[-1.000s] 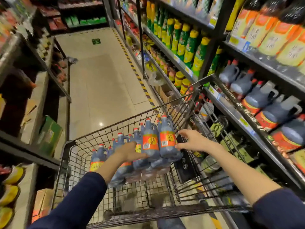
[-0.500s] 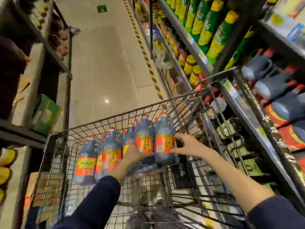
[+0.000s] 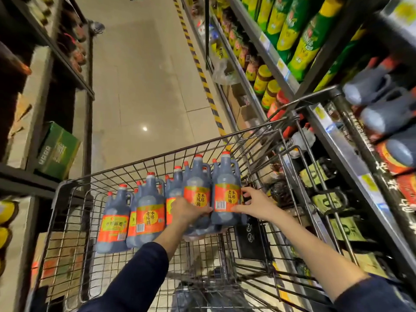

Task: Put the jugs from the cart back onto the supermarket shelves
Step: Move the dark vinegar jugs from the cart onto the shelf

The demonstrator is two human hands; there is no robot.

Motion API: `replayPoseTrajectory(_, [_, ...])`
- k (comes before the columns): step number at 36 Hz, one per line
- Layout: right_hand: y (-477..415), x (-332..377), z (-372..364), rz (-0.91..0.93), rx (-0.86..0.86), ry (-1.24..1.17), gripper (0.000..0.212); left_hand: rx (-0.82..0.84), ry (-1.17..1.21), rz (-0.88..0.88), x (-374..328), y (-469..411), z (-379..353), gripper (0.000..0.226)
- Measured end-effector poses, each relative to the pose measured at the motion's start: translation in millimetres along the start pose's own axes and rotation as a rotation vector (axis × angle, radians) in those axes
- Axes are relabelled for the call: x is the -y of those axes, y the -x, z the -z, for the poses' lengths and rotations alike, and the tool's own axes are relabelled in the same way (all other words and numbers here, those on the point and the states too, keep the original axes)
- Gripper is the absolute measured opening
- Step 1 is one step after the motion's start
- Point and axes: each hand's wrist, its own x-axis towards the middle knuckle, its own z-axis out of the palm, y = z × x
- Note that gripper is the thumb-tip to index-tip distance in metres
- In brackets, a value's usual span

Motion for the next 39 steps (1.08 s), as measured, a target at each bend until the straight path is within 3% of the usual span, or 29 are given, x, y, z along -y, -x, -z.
replayPoseTrajectory(5, [-5,-5,-8,-0.079,0.021,-0.105,0.066,-0.024,0.013,0.015,7,-8,-1,0.078])
replayPoseTrajectory(10, [-8,-9,-14,-0.152,0.037,-0.176,0.063,0.084,0.219,0.03,3,-1,7,0.035])
replayPoseTrajectory(15, [-15,-9,-25,-0.204,0.072,-0.346,0.052,0.225,0.57,0.102,-4,12,20,0.03])
replayPoseTrajectory(23, [-26,-13,-42,-0.293,0.03,-0.477,0.065,0.322,0.62,0.172,4,26,37,0.05])
replayPoseTrajectory(27, [-30,-15,-46,-0.339,0.025,-0.57,0.072,0.325,0.652,0.189,10,37,43,0.075])
replayPoseTrajectory(31, [-34,-11,-57,-0.361,-0.026,-0.655,0.095,0.301,0.718,0.228,15,47,47,0.079])
replayPoseTrajectory(33, [-38,-6,-62,-0.376,-0.057,-0.671,0.094,0.287,0.744,0.236,18,50,49,0.087])
replayPoseTrajectory(37, [-48,-2,-71,-0.391,-0.122,-0.692,0.107,0.259,0.815,0.25,22,58,54,0.079])
replayPoseTrajectory(39, [-48,2,-72,-0.391,-0.121,-0.705,0.102,0.252,0.833,0.252,24,60,55,0.084])
